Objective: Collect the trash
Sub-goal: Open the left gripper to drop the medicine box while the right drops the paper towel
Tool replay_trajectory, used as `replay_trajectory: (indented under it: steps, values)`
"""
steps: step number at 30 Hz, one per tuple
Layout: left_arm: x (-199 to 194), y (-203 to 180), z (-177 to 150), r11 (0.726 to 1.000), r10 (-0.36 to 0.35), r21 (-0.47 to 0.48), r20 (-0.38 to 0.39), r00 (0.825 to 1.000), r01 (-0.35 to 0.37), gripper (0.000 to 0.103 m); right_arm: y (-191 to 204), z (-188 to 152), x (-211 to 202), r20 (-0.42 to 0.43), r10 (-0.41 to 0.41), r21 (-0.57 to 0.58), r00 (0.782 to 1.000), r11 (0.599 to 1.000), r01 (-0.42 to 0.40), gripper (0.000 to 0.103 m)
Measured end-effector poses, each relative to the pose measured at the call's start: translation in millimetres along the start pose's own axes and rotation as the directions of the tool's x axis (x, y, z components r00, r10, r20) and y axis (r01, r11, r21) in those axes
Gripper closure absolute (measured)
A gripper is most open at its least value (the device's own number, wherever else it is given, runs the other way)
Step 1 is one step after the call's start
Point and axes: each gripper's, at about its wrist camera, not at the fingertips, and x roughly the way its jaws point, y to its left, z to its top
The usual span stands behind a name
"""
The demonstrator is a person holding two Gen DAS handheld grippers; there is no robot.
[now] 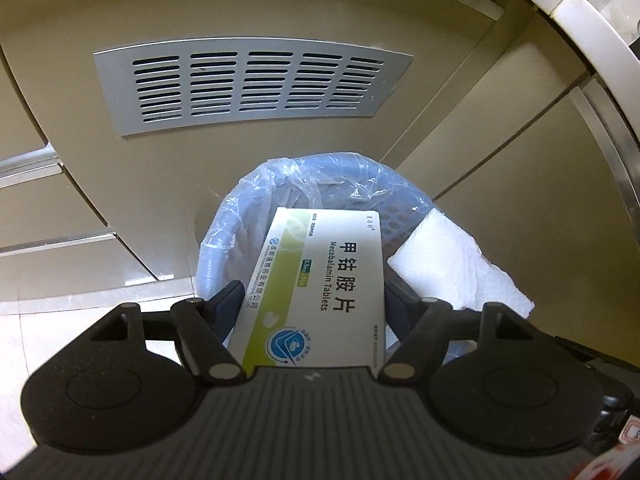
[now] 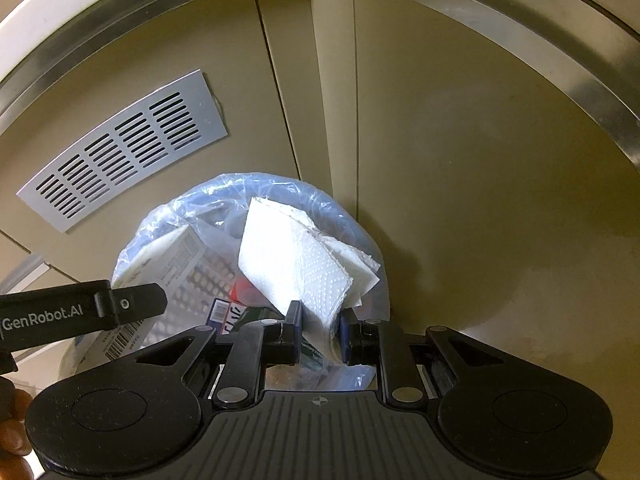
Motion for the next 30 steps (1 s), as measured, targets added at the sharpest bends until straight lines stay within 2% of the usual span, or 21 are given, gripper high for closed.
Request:
replay_trajectory:
  steps: [4, 7, 21, 30]
  values:
    - [3.1, 1.6, 0.0, 1.000, -0.003, -0.008, -0.008, 1.000, 0.002, 0.032, 3.0, -3.3, -1.6, 0.003, -0.003, 0.005, 1.000, 1.000, 0.003, 0.084]
    - [4.2, 2.6, 0.5, 1.000, -0.014, -0.013, -0.010, 1.000, 0.014, 0.037, 0.8, -4.2, -0.9, 0.004, -0.005, 0.009, 1.000, 1.000, 0.005, 0.084]
    - [-5.8, 3.1, 3.6, 0.999, -0.042, 0.009, 0.002, 0.999, 0.042, 0.037, -0.4, -5.5, -4.6, 0.009, 0.009, 0.005, 1.000, 1.000, -0.010, 0.084]
    - [-22.3, 12.1, 5.5, 1.000, -0.029, 0.008, 0.035, 0.999, 0.029, 0.037, -2.1, -2.9, -15.0, 0.026, 0.046, 0.000, 0.999, 0.999, -0.046, 0.084]
